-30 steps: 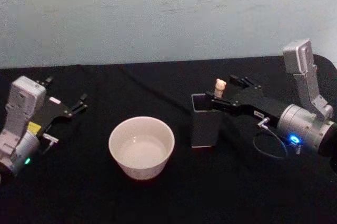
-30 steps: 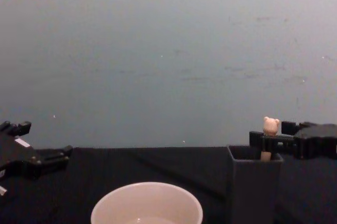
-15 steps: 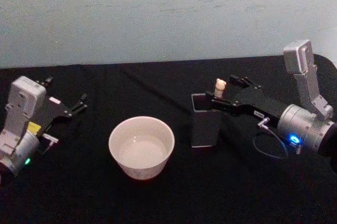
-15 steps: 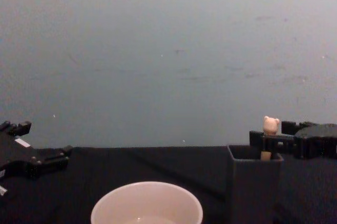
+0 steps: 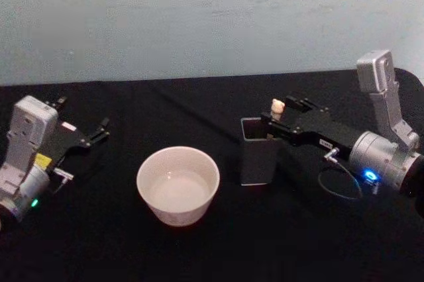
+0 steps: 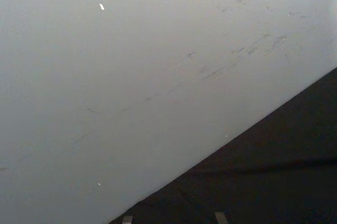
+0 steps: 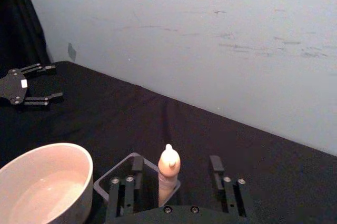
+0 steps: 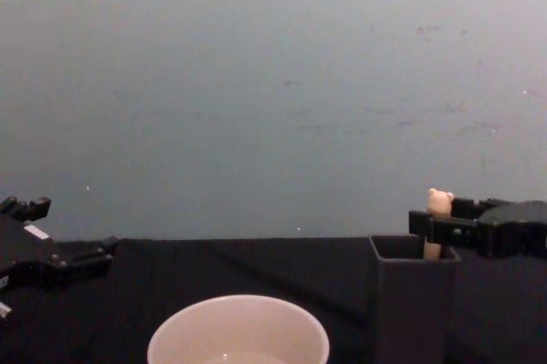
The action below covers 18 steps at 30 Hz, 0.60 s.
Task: Pick up the stirring spoon with one hand, stir inside the cup, then place it back in its original position.
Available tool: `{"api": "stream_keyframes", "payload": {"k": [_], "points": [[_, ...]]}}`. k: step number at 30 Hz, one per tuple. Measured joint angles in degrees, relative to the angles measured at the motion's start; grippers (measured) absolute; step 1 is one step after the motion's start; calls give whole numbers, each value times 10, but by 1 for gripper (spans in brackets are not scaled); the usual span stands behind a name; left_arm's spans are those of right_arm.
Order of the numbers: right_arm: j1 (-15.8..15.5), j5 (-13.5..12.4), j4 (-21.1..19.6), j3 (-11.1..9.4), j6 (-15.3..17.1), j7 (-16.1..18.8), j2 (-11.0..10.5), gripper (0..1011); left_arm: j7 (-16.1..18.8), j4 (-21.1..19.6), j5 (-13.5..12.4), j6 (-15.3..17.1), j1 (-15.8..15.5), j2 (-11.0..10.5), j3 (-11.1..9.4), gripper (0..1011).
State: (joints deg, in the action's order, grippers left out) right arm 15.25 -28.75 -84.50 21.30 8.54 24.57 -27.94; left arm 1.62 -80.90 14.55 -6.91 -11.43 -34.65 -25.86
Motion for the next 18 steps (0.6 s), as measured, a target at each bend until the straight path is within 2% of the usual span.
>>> {"api": "stream_keyframes", "payload": {"k": [4, 6, 7, 13, 14, 18], "points": [[0, 0, 0, 0, 0, 0, 0, 705, 0, 0, 0, 0, 0, 0, 0, 1001], [0, 0, 0, 0, 0, 0, 0, 620, 0, 0, 0, 0, 0, 0, 0, 1001], [0, 0, 0, 0, 0, 0, 0, 620, 0, 0, 0, 0, 0, 0, 0, 1001], [0, 0, 0, 0, 0, 0, 0, 416, 0, 0, 0, 0, 0, 0, 0, 1001], [0, 0, 0, 0, 0, 0, 0, 357, 0, 0, 0, 0, 0, 0, 0, 1001], [0, 0, 0, 0, 0, 0, 0, 252, 0, 0, 0, 0, 0, 0, 0, 1001]]}}
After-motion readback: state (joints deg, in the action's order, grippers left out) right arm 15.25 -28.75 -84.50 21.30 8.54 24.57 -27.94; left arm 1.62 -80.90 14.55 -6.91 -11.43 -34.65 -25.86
